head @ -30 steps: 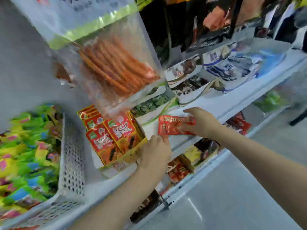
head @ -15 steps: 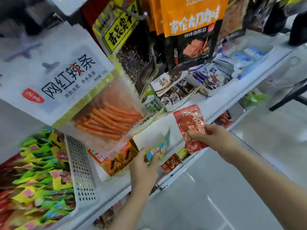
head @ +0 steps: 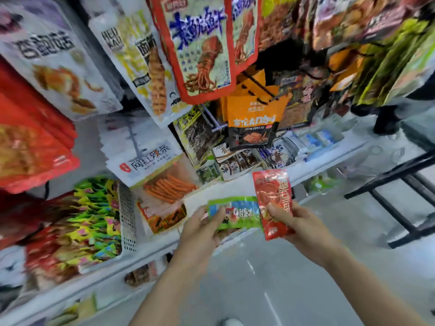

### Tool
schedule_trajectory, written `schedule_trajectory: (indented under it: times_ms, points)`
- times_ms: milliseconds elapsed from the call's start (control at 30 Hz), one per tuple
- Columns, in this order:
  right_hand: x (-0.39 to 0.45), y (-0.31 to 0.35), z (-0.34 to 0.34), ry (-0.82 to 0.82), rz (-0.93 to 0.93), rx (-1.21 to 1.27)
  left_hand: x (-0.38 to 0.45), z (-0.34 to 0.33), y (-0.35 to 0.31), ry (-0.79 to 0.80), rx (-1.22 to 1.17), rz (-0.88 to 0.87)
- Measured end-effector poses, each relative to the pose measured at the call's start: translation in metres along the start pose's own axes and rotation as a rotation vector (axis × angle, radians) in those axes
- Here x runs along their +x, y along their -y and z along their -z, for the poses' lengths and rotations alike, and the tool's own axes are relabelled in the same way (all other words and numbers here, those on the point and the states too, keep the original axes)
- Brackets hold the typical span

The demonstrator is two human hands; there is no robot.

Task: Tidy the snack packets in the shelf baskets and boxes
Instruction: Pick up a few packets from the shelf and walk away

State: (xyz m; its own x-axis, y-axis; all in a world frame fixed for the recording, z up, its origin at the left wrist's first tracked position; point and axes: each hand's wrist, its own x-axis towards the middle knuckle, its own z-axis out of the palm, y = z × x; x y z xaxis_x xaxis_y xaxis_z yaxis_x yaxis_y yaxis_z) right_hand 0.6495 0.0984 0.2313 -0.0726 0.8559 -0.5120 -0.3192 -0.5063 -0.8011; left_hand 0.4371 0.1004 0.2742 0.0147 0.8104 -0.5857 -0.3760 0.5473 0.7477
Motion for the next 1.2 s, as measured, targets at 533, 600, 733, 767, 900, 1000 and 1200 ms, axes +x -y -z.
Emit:
schedule_trajectory:
  times_ms: [533, 600, 733, 767, 900, 1000, 1200]
  points:
    - [-0.228, 0.057, -0.207, 0.386, 0.433, -0.558, -0.242, 0.098, -0.116, -0.173, -0.488, 0.027]
    - [-0.268, 0.044, -0.238, 0.41, 0.349, -0.478, -0.298, 0.137, -0.111, -0.237, -0.622, -0.076]
    - [-0.36, -0.029, -0.312, 0.633, 0.053, -0.394, -0.44, 0.245, -0.074, -0.263, -0.71, -0.283]
    - [-0.39, -0.055, -0.332, 0.705, -0.047, -0.387, -0.483, 0.271, -0.06, -0.289, -0.681, -0.325]
    - [-0.521, -0.162, -0.403, 0.976, -0.336, -0.42, -0.644, 0.356, 0.011, -0.513, -0.683, -0.417]
    - [-0.618, -0.229, -0.441, 1.149, -0.404, -0.502, -0.755, 0.401, 0.066, -0.66, -0.775, -0.547]
    - [-0.757, -0.324, -0.499, 1.326, -0.49, -0.663, -0.906, 0.463, 0.178, -0.924, -0.664, -0.691]
